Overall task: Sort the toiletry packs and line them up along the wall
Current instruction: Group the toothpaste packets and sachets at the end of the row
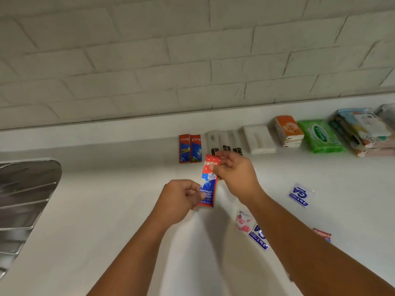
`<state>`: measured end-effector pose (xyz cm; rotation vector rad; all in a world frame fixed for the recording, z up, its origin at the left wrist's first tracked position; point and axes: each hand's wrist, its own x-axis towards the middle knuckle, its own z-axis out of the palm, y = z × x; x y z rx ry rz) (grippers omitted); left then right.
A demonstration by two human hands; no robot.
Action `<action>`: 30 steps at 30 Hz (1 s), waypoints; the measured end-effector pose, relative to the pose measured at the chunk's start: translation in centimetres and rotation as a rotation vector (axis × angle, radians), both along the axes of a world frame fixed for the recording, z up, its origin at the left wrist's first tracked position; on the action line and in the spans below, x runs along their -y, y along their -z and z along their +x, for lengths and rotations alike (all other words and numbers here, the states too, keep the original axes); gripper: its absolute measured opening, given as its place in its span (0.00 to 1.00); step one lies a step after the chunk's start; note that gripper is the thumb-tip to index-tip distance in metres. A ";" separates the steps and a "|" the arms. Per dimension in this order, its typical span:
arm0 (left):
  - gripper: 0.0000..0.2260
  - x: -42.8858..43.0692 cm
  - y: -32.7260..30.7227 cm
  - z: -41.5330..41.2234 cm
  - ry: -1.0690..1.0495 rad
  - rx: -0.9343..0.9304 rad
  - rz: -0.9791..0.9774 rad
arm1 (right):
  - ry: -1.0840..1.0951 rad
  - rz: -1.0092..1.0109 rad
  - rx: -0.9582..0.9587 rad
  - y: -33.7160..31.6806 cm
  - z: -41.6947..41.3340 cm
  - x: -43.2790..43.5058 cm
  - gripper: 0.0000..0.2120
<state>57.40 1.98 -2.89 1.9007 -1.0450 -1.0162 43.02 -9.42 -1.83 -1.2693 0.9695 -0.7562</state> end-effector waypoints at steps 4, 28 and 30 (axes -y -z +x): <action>0.01 4.6 -0.1 3.8 -0.191 -0.068 -0.080 | 0.037 -0.306 -0.300 1.0 2.9 3.2 0.19; 0.17 14.7 4.8 7.7 -0.201 0.514 0.089 | -0.393 -1.087 -0.998 6.3 8.7 7.6 0.14; 0.17 14.6 4.7 7.7 -0.205 0.547 0.090 | -0.398 -1.085 -0.998 6.3 8.9 7.7 0.15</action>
